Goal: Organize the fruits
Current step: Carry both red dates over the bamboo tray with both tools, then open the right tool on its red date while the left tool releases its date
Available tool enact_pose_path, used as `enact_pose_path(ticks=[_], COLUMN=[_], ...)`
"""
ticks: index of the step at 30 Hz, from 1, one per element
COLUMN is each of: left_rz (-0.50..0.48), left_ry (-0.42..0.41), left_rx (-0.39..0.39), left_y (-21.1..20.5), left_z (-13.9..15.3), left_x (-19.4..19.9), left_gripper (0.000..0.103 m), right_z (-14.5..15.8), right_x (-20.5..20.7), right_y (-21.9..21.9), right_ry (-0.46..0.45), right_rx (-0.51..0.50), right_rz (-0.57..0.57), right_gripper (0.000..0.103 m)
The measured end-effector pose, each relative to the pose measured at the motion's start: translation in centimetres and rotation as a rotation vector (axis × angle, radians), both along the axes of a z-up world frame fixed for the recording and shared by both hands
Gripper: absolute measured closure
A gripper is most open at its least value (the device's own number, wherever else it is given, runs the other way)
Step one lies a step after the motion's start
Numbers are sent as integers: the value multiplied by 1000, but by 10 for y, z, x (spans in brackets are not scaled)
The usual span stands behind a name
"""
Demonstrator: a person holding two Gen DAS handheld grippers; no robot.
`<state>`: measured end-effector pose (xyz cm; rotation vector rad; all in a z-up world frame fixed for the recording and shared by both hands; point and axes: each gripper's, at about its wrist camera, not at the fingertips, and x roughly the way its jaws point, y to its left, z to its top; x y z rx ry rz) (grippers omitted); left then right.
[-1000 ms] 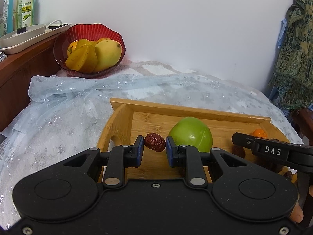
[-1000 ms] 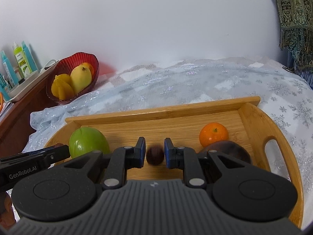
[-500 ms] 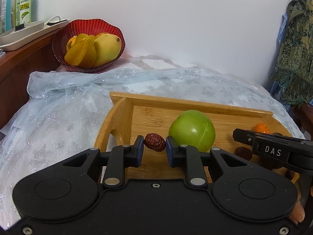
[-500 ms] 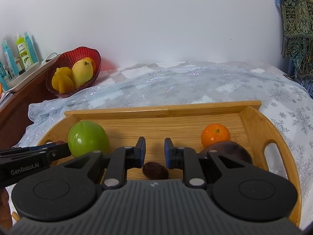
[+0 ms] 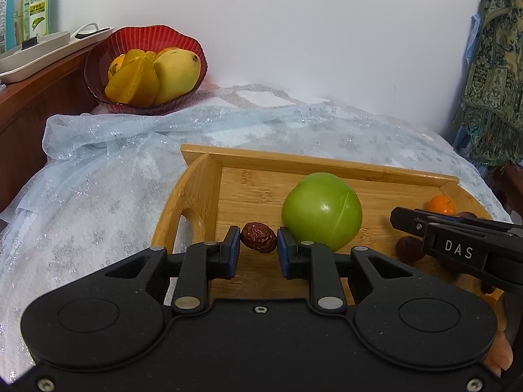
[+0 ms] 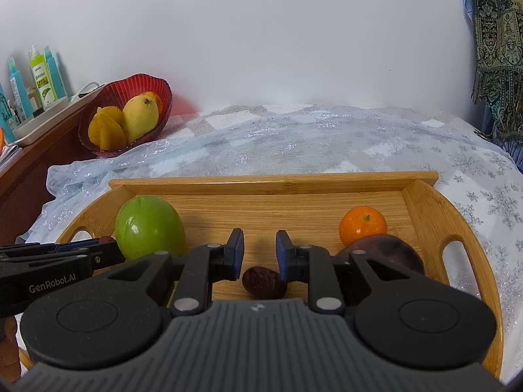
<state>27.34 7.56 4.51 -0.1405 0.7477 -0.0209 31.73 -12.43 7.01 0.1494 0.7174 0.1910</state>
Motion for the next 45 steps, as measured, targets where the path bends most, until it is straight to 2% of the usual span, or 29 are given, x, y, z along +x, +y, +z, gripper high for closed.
enact_pose_path(ticks=[16,26,35,41,43,45], left_rz=[-8,-8,-12,2,2,0], left_ry=[22,22,9,-3,-10,-19], left_rx=[26,35,54,35,33,36], left_y=[-2,-2,-3,1,2,2], left_z=[-5,-5,0,6,8,11], left_x=[2,1,-2,-8,-10,-13], left_gripper=[80,80,65,56,50,37], right_z=[0,0,2,8,10,11], right_x=[0,-1,-4,-10,-12,-13], right_y=[1,2,3,3,2,1], right_ry=[-8,-14,-23,-54,-59,-64], right_rx=[-12,-16,-28,-38,-37,-38], right_rz=[1,3,-3,-9,-14,-23], right_gripper=[69,57,54,45,41,34])
